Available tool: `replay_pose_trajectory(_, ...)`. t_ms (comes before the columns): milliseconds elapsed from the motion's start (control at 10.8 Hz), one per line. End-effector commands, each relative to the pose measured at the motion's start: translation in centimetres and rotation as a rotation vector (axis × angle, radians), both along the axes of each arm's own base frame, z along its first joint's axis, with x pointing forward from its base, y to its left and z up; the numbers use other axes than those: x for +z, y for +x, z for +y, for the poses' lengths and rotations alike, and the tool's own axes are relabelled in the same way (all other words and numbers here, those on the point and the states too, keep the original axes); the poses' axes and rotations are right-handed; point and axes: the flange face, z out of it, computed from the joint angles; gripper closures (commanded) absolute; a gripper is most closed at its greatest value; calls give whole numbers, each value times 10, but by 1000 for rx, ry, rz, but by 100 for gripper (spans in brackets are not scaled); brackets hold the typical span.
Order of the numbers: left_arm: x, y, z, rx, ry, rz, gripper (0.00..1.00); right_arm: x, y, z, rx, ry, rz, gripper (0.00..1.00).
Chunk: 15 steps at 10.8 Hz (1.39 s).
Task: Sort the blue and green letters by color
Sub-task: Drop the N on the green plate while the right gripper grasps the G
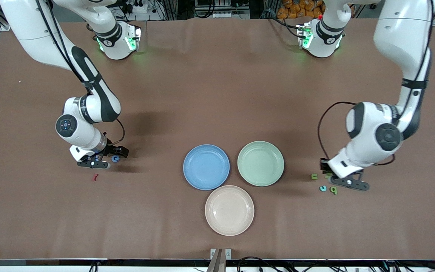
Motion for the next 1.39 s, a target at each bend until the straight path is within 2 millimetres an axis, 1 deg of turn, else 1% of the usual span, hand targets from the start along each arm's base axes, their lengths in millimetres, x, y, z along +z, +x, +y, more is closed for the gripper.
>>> replay_pose_trajectory(0, 0, -26, -80, 157, -14, 26, 85, 1, 2, 2, -4, -3, -14, 0)
replay_pose_trajectory(185, -4, -46, -132, 216, -45, 51, 85, -2, 6, 2, -5, -3, -15, 0)
replay_pose_trajectory(370, -14, -64, -182, 267, -70, 81, 84, -7, 11, 1, -5, -3, -21, 0)
replay_pose_trajectory(462, -21, -68, -196, 293, -72, 91, 84, -8, 11, 1, -5, -3, -20, 0)
replay_pose_trajectory(555, -29, -73, -205, 305, -66, 104, 83, -9, 12, 1, -3, -4, -20, 0)
replay_pose_trajectory(647, -36, -76, -209, 316, -62, 112, 66, -10, 13, 1, -3, -4, -20, 0)
replay_pose_trajectory(739, -38, -77, -210, 300, -55, 110, 1, -10, 14, 1, -4, -3, -21, 0)
replay_pose_trajectory(832, -35, -76, -209, 300, -55, 105, 0, -9, 15, 1, -2, -4, -23, 76)
replay_pose_trajectory(924, -29, -72, -206, 303, -59, 94, 0, -8, 16, -1, -5, -5, -25, 100)
replay_pose_trajectory(1109, -21, -64, -194, 324, -63, 82, 0, -8, 16, -4, -2, -5, -25, 100)
replay_pose_trajectory(1202, -21, -56, -177, 315, -49, 70, 0, -8, 16, -4, -1, -4, -23, 100)
replay_pose_trajectory(1294, -22, -46, -153, 286, -20, 55, 0, -8, 16, -4, 1, -4, -23, 100)
